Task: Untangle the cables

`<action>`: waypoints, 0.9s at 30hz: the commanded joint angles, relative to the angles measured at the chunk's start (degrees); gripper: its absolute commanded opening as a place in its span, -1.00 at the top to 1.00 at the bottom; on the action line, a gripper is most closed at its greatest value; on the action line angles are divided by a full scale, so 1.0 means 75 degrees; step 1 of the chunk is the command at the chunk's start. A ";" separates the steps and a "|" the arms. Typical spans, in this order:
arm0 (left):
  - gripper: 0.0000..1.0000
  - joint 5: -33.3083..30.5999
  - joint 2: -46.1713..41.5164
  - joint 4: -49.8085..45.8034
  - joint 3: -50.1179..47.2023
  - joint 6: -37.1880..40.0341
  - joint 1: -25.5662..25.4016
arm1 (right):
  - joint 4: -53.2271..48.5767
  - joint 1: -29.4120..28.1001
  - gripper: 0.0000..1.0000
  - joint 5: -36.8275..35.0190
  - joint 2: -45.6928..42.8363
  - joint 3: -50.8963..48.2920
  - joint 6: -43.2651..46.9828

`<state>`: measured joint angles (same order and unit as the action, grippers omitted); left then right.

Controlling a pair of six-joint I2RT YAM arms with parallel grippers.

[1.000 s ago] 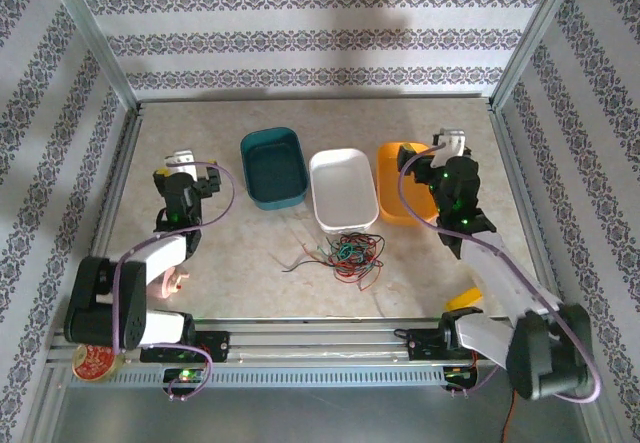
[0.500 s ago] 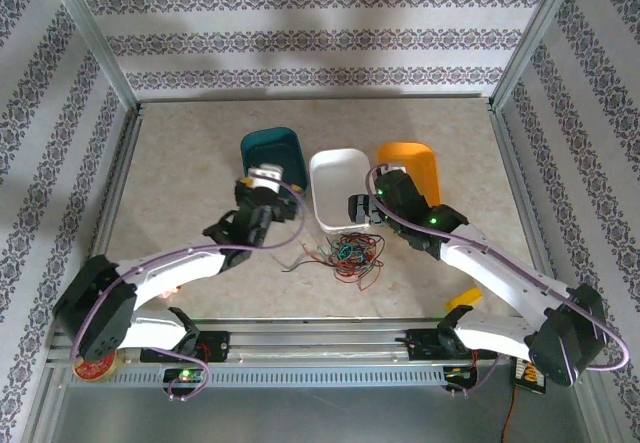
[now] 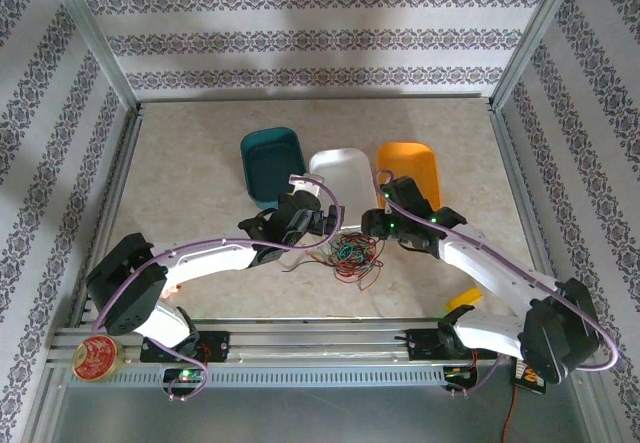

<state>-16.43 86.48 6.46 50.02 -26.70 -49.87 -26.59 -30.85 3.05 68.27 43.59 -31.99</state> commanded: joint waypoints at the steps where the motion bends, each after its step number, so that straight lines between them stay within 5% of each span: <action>1: -0.98 0.0515 -0.0337 -0.0754 -0.0139 -0.0076 -0.0008 | -0.0275 0.0047 0.37 0.0456 0.0223 -0.0230 -0.0036; 13: -0.98 0.1774 -0.0081 -0.1522 -0.0052 0.0938 -0.0086 | -0.0368 -0.0011 0.58 0.0613 0.0502 -0.0475 -0.0071; 27: -0.98 0.2319 0.0541 -0.1507 0.0217 0.1616 -0.0402 | -0.0921 -0.0140 0.48 0.0572 -0.0599 -0.0643 -0.0050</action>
<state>-0.16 89.36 -2.48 49.50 -17.72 -51.48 -30.94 -31.03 6.87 65.49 39.83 -32.69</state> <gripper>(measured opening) 0.992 0.260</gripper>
